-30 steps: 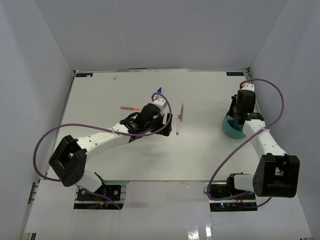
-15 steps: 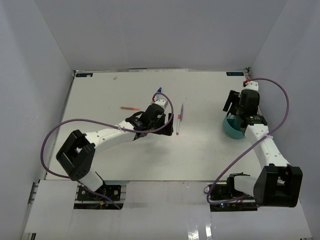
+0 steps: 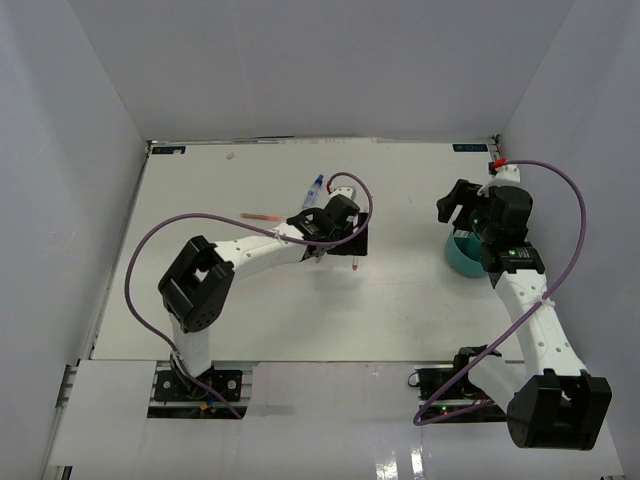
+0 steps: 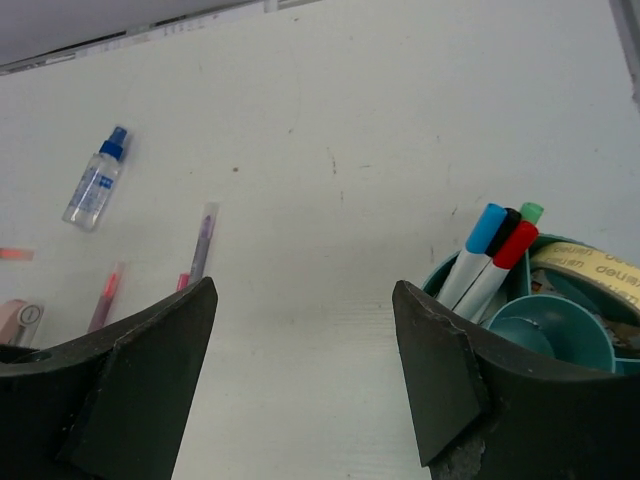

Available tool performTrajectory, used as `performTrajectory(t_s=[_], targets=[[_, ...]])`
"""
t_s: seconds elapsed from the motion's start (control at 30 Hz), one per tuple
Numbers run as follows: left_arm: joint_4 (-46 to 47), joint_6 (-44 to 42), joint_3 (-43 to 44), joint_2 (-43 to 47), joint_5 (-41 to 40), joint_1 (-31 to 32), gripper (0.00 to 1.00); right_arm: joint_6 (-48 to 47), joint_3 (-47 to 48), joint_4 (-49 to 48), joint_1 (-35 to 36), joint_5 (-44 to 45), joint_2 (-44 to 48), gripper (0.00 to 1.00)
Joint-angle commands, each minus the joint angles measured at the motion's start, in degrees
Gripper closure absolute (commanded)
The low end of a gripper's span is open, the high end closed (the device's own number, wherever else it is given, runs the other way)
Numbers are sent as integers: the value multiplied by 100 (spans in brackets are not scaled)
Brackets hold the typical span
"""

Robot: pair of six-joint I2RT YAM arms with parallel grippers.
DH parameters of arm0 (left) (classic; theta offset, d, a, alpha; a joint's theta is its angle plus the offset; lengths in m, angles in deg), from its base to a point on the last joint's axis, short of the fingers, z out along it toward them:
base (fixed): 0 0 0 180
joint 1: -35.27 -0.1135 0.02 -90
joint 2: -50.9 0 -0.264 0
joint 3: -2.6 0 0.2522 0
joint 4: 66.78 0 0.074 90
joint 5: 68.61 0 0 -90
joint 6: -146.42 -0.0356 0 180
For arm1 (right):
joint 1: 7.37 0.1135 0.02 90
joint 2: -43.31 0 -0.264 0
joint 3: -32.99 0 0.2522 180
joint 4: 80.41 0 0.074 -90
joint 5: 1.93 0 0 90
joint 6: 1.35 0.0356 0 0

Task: Sort the stationery into containers
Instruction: Place the pen in the storage box, then pick up the pen from the center of the board.

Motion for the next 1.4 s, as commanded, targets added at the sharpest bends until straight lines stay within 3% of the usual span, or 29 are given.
performTrajectory(t_s=[0.0, 0.2, 0.4, 0.67, 0.87, 1.0, 1.17, 1.37], targets=[[-286, 166, 481, -330, -506, 185, 4, 147, -140, -270, 15, -457, 74, 23], [-760, 52, 1202, -1270, -1332, 413, 11, 155, -246, -367, 111, -457, 127, 17], [-752, 35, 1528, -1657, -1447, 422, 18, 120, -290, -393, 173, -457, 162, 16], [-787, -36, 1792, -2123, -1553, 431, 43, 67, -325, -385, 199, -404, 206, 16], [-831, -53, 1608, -2133, -1667, 422, 55, 67, -378, -428, 226, -457, 171, 16], [-770, -62, 1318, -1818, -1676, 431, 72, 85, -439, -525, 234, -711, 136, 17], [-349, -334, 694, -1141, -1624, 440, 80, 85, -413, -525, 287, -1107, 13, 17], [826, -896, -140, 35, -1150, 440, 84, 243, -211, -708, 313, -2152, -330, 17]])
